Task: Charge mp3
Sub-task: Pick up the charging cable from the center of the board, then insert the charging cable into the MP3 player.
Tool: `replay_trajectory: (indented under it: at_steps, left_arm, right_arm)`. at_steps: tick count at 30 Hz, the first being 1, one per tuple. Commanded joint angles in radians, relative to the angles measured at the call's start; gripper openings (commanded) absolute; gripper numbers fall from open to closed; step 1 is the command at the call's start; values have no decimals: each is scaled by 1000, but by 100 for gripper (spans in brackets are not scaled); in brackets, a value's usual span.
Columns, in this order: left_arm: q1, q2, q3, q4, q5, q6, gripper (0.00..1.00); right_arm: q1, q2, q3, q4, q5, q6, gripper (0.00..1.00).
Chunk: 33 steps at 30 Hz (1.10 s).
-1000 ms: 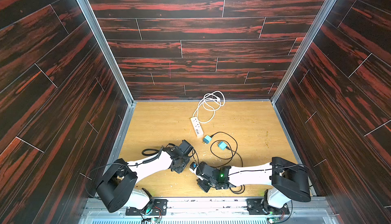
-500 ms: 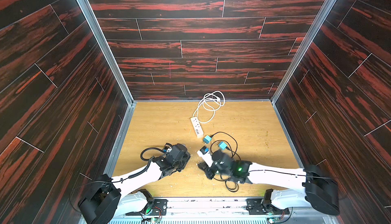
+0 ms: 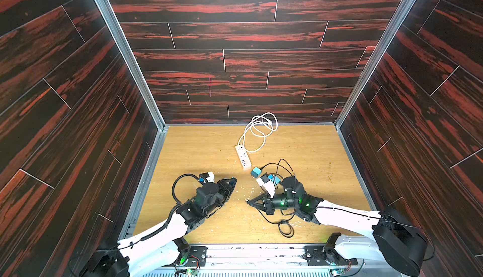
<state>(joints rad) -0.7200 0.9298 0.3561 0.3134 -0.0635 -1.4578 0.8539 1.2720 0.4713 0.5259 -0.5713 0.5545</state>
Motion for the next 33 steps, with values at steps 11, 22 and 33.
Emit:
replay_trajectory:
  at_steps: [11,22,33]
  left_arm:
    - [-66,-42,-52,196,-22,143,0]
    - [-134,5,-79,321,-65,173,0]
    - [-193,100,-80,512,-47,184,0]
  right_arm:
    - [-96,132,-49,454,-277,257,0]
    - [-139,170,-56,517,-274,316,0]
    - [-166,265,-56,761,-323,483,0]
